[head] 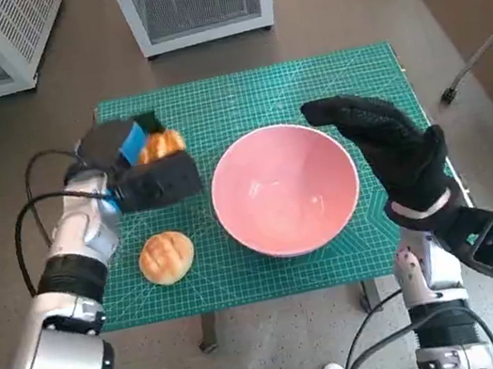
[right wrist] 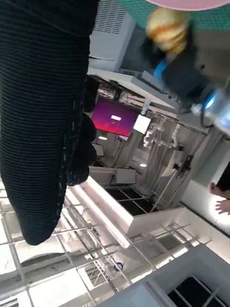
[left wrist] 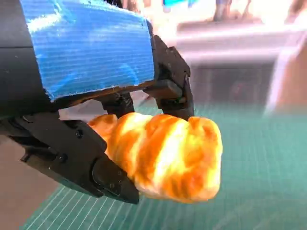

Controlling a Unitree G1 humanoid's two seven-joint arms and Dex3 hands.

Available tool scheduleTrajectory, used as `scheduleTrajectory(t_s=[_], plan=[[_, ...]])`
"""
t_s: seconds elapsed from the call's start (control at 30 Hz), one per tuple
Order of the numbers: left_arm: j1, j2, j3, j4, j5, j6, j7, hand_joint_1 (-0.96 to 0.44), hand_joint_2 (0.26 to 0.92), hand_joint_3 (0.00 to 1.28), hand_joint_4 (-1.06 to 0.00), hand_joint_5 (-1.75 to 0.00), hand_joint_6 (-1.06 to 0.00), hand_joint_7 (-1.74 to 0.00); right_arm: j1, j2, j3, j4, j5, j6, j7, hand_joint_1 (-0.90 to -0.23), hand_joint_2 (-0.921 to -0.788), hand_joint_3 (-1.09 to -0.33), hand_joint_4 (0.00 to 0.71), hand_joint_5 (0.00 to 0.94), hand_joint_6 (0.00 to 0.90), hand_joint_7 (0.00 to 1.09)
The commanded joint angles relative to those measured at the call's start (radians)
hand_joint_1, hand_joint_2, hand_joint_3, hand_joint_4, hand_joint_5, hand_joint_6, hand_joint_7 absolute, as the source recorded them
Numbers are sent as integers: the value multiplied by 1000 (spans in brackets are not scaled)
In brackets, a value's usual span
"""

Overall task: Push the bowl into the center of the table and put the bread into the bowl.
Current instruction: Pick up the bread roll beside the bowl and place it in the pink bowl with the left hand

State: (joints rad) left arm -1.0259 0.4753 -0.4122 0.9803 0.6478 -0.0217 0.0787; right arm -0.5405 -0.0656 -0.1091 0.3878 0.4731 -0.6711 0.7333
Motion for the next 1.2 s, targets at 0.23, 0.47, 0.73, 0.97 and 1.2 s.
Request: scheduleTrajectory(t_s=[0.23, 0.47, 0.73, 0.97, 1.2], plan=[[207, 53, 121, -624, -33, 43, -42, 2, 920, 64, -696, -1139, -627, -1190, 24, 9, 3, 4, -7, 4, 2, -554, -921, -671, 277, 1, -1, 733], [283, 33, 126, -834, -25, -3, -55, 3, 913, 38, -757, -1058, -652, -1175, 23, 10, 4, 8, -22, -8, -6, -557, -921, -669, 288, 7, -1, 737], [303, 21, 95, -868, -18, -73, -103, 2, 915, 29, -773, -1021, -654, -1189, 19, 5, 1, 13, -27, -14, -9, -564, -921, -668, 303, 16, -1, 726], [295, -23, 60, -832, -9, -104, -164, 1, 920, 39, -757, -1048, -625, -1209, 17, 2, -3, 15, -23, -16, -7, -565, -921, -668, 304, 18, -1, 724], [284, -62, 15, -748, 20, -149, -166, 1, 920, 51, -734, -1093, -618, -1200, 21, 0, -3, 12, -20, -14, -5, -564, -921, -667, 297, 16, -1, 727]])
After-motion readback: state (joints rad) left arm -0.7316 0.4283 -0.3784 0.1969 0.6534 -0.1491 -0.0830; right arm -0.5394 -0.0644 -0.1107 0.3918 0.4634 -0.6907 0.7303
